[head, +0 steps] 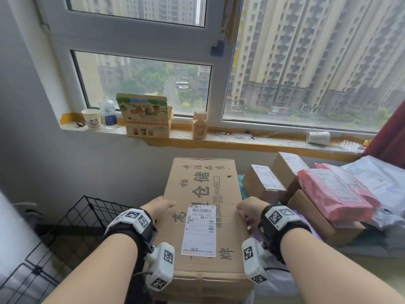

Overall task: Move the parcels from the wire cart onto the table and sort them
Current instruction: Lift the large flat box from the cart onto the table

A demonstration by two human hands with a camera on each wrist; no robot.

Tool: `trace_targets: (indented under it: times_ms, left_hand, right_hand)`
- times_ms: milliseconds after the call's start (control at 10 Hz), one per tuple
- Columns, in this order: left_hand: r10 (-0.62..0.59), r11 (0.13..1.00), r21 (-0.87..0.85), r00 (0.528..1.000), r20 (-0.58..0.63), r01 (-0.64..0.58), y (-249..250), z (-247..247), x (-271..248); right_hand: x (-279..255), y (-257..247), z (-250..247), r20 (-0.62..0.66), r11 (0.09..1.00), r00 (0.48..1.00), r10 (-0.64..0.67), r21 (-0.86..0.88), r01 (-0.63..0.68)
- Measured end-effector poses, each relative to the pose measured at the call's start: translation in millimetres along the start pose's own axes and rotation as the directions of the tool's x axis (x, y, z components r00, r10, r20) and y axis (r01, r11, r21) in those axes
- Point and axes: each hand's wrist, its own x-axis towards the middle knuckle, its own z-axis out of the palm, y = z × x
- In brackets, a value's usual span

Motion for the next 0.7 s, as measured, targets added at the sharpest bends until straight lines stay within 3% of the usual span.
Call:
trace_targets:
  times_ms: [200,400,700]
  left_hand:
    - [0.002,0.996,0.093,0.998,-0.067,0.004,-1,-7,15]
    - [-0.026,0.992,0.121,0.991,-0.131,0.042,10,-8,5]
    - [0.168,0.957,0.262,0.972,-0.166,-0.121,15,-9,5]
  right_hand:
    - [4,-3,0,0.024,0.995,0.998,0.058,0.079,-0.06]
    - [-1,-6,-5,-0.08,0.999,0.997,0.006,0.036,-0.004]
    - [-25,6,-11,-0.232,0.984,0.957,-0.172,-0.006,0.176]
